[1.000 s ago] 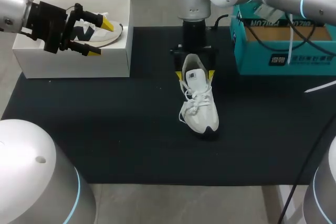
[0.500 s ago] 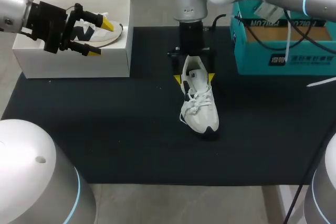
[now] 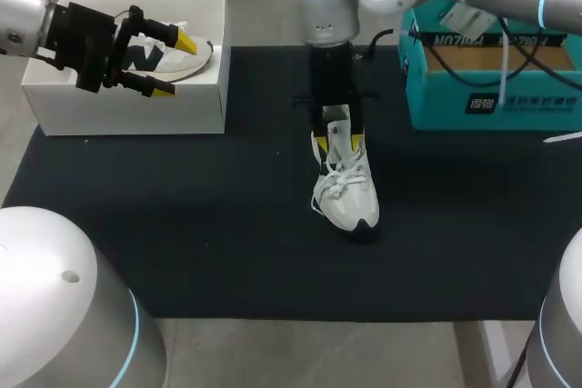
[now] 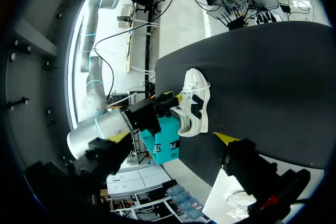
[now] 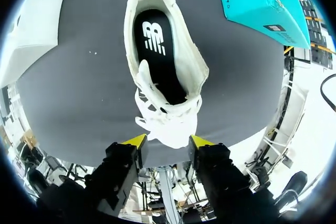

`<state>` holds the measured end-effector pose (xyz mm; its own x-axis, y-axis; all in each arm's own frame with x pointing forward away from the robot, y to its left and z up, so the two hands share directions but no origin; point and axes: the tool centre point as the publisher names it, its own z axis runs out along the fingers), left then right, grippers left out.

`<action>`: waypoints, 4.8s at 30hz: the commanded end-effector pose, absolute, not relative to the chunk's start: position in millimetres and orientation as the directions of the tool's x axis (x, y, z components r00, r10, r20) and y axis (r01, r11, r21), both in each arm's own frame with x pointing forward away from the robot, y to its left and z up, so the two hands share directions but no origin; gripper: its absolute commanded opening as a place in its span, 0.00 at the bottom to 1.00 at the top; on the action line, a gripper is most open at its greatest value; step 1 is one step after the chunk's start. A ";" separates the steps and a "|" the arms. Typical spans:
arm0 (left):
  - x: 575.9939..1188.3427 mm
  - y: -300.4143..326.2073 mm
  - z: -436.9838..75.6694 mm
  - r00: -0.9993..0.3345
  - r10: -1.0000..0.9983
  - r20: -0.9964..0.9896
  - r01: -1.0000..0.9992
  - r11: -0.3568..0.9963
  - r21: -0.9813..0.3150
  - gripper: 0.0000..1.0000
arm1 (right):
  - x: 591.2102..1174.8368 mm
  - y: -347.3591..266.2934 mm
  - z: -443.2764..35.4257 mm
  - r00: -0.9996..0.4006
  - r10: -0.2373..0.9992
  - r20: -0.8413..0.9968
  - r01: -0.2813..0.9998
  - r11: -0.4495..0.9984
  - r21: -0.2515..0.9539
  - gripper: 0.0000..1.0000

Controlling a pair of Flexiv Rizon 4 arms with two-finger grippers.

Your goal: Take the shoe out of the shoebox, open the shoe tongue, remove and reinsert the insole, then place the shoe into the shoebox

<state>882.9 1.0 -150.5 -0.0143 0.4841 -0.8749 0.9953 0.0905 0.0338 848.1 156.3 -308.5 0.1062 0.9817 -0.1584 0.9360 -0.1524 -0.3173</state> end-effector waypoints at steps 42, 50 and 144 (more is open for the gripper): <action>884.0 1.0 -150.3 -0.014 0.487 -0.873 0.996 0.088 0.033 1.00 | 891.4 151.6 -296.1 -0.068 0.980 -0.185 0.995 0.081 0.064 0.00; 884.0 1.0 -150.3 -0.014 0.487 -0.873 0.996 0.088 0.033 1.00 | 891.4 151.6 -296.1 -0.068 0.980 -0.185 0.995 0.081 0.064 0.00; 884.0 1.0 -150.3 -0.014 0.487 -0.873 0.996 0.088 0.033 1.00 | 999.1 107.7 -270.1 -0.914 -0.315 -0.255 -0.338 0.940 0.051 0.00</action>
